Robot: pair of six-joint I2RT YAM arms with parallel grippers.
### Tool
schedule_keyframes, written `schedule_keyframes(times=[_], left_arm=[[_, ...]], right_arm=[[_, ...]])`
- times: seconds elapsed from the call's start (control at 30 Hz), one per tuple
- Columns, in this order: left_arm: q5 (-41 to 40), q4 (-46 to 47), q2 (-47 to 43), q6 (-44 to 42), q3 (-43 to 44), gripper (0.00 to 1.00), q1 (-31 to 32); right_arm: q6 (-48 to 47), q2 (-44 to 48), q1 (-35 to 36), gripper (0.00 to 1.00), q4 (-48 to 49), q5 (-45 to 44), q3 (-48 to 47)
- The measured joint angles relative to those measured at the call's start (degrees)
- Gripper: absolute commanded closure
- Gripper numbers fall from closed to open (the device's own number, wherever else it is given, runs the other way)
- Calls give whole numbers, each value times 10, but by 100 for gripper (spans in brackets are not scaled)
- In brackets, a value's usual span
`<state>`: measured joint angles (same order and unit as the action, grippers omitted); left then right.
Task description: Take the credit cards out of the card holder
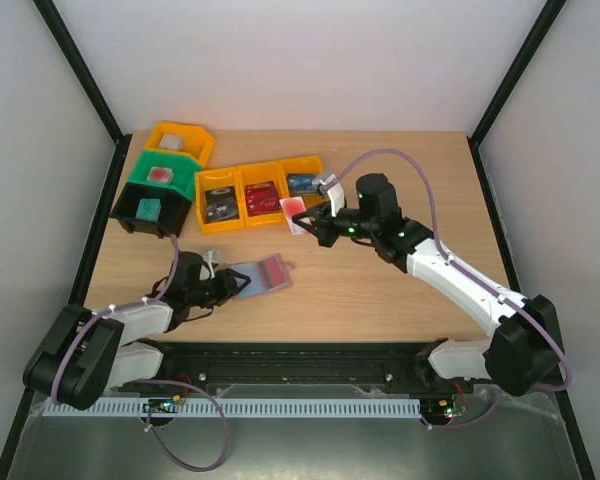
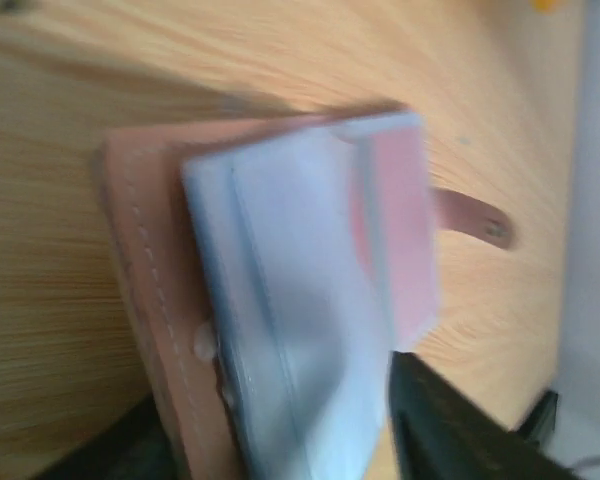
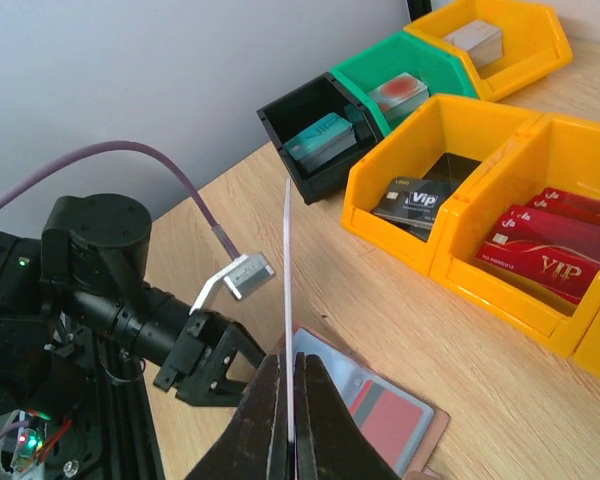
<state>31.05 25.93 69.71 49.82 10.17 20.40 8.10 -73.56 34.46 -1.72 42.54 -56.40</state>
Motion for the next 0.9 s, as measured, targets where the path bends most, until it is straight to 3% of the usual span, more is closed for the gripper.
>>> schedule_keyframes(times=[0.17,0.5,0.7,0.9], left_arm=[[-72,-82,-34,18,12,34,-31],[-216,-353,-234,-1,82,25,-122],[-232,-333,-312,-96,183,25,-207],[-247,-293,-261,-181,278,27,-287]], right_arm=[[0,-10,0,98,-7,0,-1],[35,-46,0,98,-7,-28,-55],[55,-49,0,98,-2,-52,-66],[52,-35,0,98,-2,-74,-66]])
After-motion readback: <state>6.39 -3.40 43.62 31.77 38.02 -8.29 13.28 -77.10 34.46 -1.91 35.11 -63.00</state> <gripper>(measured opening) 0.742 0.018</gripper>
